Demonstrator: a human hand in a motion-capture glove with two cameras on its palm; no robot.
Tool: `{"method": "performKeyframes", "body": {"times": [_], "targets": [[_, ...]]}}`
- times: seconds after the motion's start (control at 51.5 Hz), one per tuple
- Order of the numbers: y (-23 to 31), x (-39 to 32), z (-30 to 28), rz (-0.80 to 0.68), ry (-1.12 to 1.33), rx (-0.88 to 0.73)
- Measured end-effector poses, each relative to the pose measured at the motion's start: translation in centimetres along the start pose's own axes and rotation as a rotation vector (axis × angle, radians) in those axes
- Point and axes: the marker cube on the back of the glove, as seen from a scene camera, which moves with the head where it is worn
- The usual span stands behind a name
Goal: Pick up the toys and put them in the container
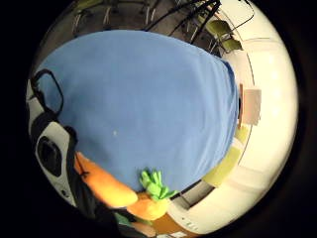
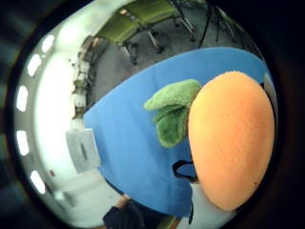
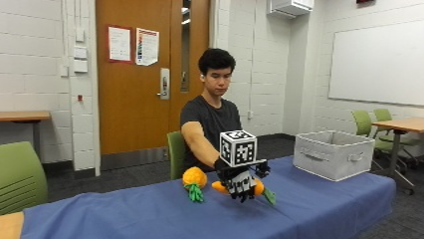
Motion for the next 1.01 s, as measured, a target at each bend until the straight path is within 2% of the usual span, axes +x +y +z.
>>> {"method": "performKeyframes", "body": {"times": [0.33,0.621,0.679,0.776,0.834,0.892,0.97,1.009], "targets": [[1.8,-8.5,-10.4,-0.098,-0.031,0.106],[6.5,-27.8,-22.8,-0.368,-0.034,0.264],[8.1,-31.8,-23.9,-0.428,-0.041,0.278],[12.1,-39.7,-25.1,-0.657,-0.100,0.269],[13.0,-42.7,-25.0,-0.693,-0.078,0.283],[14.4,-46.3,-24.3,-0.801,-0.059,0.291],[15.3,-50.4,-23.4,-0.717,-0.026,0.297],[16.1,-52.4,-22.9,-0.742,-0.039,0.286]]}}
